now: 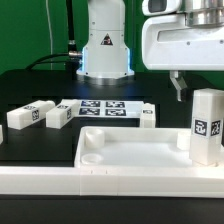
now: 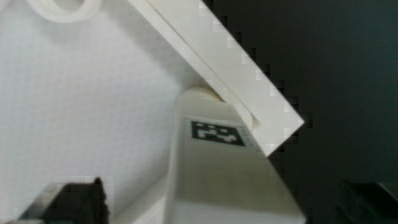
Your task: Assemble desk
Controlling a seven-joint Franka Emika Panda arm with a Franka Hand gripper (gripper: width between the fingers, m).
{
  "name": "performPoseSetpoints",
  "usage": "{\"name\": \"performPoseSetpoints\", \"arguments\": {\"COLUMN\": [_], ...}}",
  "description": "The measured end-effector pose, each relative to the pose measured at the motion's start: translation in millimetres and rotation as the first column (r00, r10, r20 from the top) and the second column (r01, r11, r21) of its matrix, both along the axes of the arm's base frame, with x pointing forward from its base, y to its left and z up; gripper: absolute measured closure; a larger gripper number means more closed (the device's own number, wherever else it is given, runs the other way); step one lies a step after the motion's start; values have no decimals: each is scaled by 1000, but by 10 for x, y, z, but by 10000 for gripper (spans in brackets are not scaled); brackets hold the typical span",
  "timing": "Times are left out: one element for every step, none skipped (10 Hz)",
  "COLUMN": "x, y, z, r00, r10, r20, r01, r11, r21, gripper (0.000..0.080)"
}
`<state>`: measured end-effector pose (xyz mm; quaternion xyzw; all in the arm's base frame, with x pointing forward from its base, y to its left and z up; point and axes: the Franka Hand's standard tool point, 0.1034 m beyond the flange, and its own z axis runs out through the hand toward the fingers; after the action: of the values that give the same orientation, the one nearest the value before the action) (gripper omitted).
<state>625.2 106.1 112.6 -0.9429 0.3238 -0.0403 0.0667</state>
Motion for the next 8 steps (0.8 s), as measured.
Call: {"name": "performPoseSetpoints", "arguments": {"x": [0,7,17,28,43,44,43,46], "y": [-10,-21,-27,-32,-28,-19,-18,-22], "z": [-5,0,15,18,15,5,-1,1], "r00": [995,979,947,904,849,809,757,704], "r10": [102,205,319,427,528,588,653,710], "r20": [9,16,14,9,4,-5,-12,-19], "r01": [-102,-205,-319,-426,-526,-585,-650,-706], "r11": [995,978,947,903,847,805,751,696], "r21": [-13,-27,-44,-62,-83,-96,-113,-128], "gripper": [151,151,150,150,150,150,150,150]}}
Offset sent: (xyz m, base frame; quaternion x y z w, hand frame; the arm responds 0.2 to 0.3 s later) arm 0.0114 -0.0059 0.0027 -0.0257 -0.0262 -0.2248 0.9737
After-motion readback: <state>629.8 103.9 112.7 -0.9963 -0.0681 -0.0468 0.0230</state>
